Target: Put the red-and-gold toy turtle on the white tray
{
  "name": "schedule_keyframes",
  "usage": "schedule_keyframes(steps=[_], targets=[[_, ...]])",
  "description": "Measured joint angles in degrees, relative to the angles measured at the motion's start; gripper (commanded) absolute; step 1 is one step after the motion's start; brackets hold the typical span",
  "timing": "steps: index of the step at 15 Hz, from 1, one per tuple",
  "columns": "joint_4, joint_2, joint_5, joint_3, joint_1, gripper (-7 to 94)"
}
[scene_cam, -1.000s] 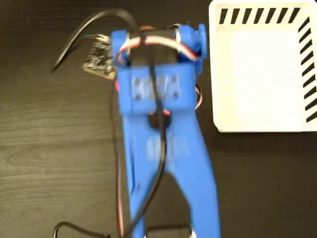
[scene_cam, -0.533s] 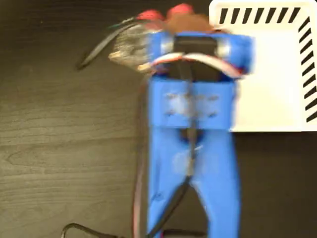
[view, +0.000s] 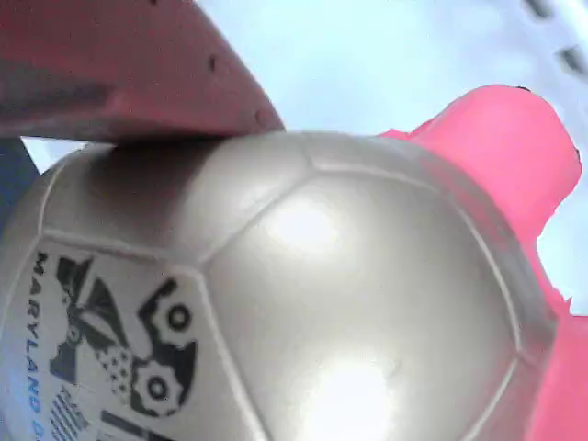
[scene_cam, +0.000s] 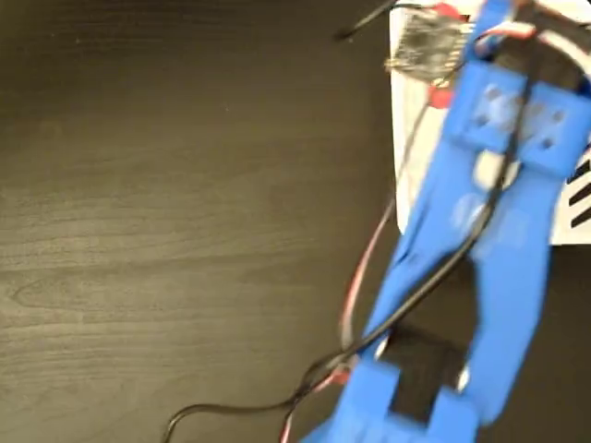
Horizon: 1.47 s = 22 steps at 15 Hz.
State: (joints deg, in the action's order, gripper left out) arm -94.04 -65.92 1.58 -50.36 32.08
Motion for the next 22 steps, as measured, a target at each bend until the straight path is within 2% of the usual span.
schedule_keyframes(steps=[4, 10, 16, 21, 22], targets=[[0.0, 7.12, 1.14, 3.16, 0.53, 0], [-0.7, 8.26, -0.35, 3.08, 1.93, 0], [1.67, 9.05, -0.35, -0.62, 2.81, 1], [1.67, 9.05, -0.35, -1.23, 2.81, 59], [1.67, 9.05, -0.53, -1.67, 2.81, 62]])
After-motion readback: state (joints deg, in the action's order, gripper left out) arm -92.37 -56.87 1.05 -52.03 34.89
